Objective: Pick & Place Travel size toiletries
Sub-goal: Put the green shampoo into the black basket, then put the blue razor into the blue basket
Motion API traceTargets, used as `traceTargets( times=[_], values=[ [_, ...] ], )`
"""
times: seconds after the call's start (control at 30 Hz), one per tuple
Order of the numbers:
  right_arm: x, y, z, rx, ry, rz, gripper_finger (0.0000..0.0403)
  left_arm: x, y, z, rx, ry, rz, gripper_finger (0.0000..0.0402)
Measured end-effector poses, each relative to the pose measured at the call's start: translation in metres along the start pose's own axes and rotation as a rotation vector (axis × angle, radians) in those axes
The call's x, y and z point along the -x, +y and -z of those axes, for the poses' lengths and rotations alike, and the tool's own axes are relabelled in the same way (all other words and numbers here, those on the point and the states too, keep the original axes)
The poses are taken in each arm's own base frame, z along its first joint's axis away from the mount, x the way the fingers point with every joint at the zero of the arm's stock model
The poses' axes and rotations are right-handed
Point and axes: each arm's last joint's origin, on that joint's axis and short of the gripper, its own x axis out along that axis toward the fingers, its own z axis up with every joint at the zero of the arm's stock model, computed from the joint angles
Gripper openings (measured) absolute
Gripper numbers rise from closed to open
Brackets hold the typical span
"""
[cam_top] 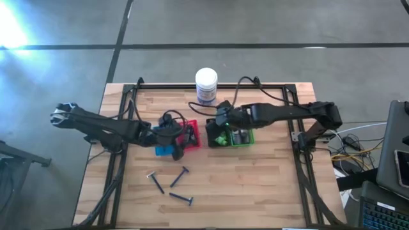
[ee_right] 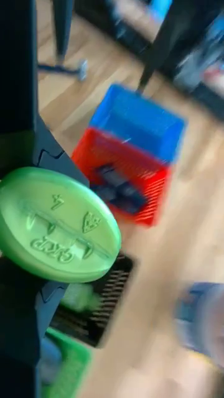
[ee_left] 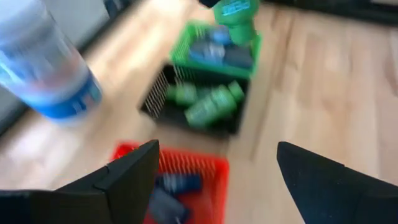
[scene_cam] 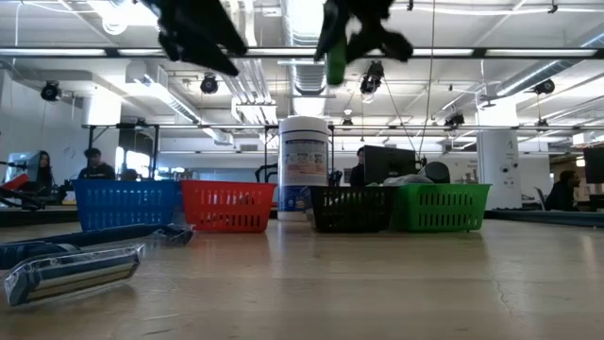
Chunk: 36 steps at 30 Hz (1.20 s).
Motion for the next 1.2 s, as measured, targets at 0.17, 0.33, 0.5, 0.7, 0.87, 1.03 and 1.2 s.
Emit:
traceTargets(
  times=[0.17,0.33,0.5,0.7,0.87,1.03,1.2],
  values=[
    [-0.045,-0.022,0.002,-0.024,0.151,0.046,0.0128,0.015,0.006,0.007,0.032,0.108,0.083,0.0326],
    [-0.083,-0.041,0.006,0.005,0.283,0.117,0.0128,0.034,0.016,0.013,0.059,0.171,0.086,0.0326],
    [-0.111,-0.057,0.007,0.012,0.409,0.156,0.0128,0.049,0.029,0.023,0.088,0.244,0.043,0.0326],
    [-0.13,-0.063,0.01,0.027,0.48,0.158,0.0138,0.055,0.039,0.038,0.09,0.264,0.035,0.0326],
    [-0.132,-0.06,0.008,0.071,0.488,0.133,0.0164,0.058,0.04,0.045,0.053,0.304,0.122,0.0326],
    [-0.131,-0.06,0.008,0.075,0.49,0.132,0.0203,0.054,0.042,0.054,0.035,0.337,0.13,0.0326],
    [-0.123,-0.056,0.004,0.08,0.484,0.131,0.0242,0.054,0.04,0.057,0.041,0.385,0.199,0.0326]
  ],
)
